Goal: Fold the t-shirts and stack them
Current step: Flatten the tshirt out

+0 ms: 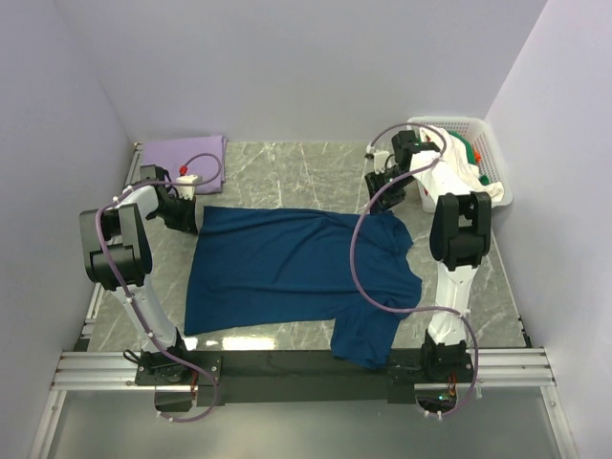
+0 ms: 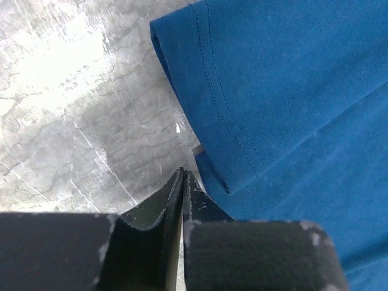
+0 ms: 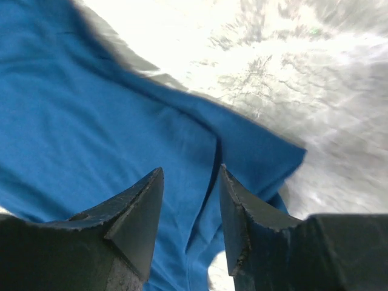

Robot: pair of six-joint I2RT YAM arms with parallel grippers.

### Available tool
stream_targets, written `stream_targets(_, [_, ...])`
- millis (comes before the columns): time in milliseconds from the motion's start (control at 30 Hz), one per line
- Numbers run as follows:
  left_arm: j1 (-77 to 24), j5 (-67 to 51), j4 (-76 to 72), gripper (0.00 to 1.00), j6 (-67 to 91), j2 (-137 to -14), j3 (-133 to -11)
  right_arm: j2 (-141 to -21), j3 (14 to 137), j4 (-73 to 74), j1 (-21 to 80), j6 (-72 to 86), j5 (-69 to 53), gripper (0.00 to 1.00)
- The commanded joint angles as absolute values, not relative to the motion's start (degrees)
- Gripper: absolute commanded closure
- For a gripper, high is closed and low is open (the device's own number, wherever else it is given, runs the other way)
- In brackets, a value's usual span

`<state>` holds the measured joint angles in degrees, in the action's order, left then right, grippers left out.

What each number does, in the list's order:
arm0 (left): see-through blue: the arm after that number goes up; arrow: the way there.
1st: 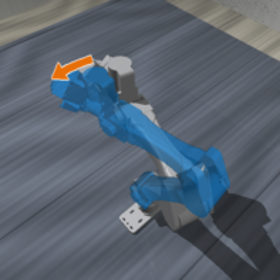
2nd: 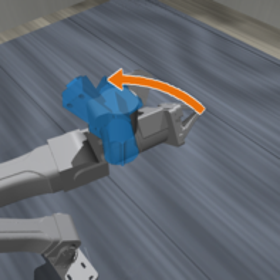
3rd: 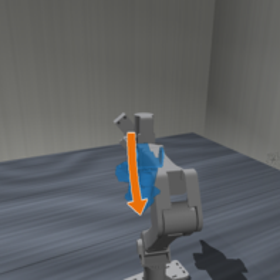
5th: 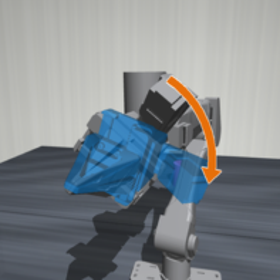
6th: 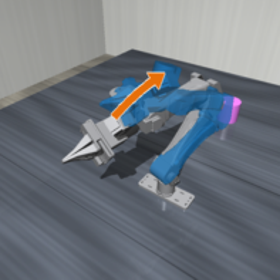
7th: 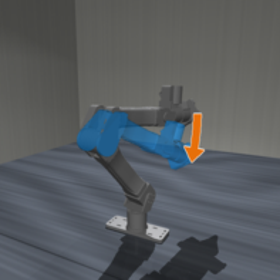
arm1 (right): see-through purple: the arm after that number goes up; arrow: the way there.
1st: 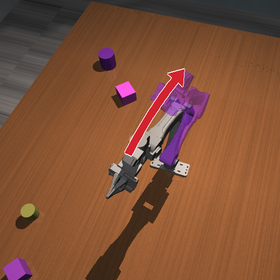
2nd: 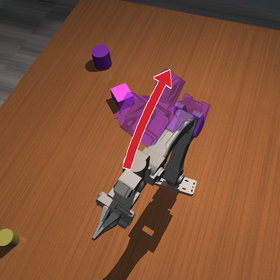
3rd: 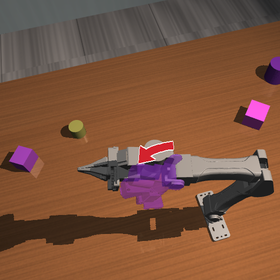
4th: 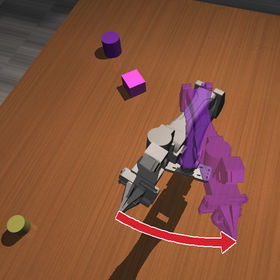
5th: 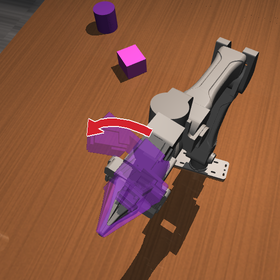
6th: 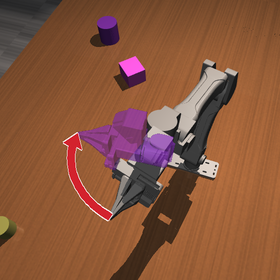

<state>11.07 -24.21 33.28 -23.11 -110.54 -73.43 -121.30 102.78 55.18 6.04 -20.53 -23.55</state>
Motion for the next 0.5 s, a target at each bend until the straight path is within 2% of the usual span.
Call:
stream_targets(0, [11.34,-24.78,35.16,0.9,-24.08,-111.53,-74.88,-123.22,103.27,54.93,6.59,-17.93,-20.48,0.5])
stream_targets(233, [11.34,-25.14,34.98,0.89,-23.82,-111.8,-75.06,-126.65,103.97,57.21,6.59,-16.96,-21.79,0.48])
stream_targets(333, [11.34,-24.87,34.98,0.89,-23.82,-111.8,-75.15,-126.39,104.5,58.62,6.59,-17.4,-25.22,0.51])
stream_targets(467, [11.34,-24.87,34.89,0.89,-23.99,-111.88,-75.06,-125.42,106.17,61.16,6.59,-18.28,-30.14,0.62])
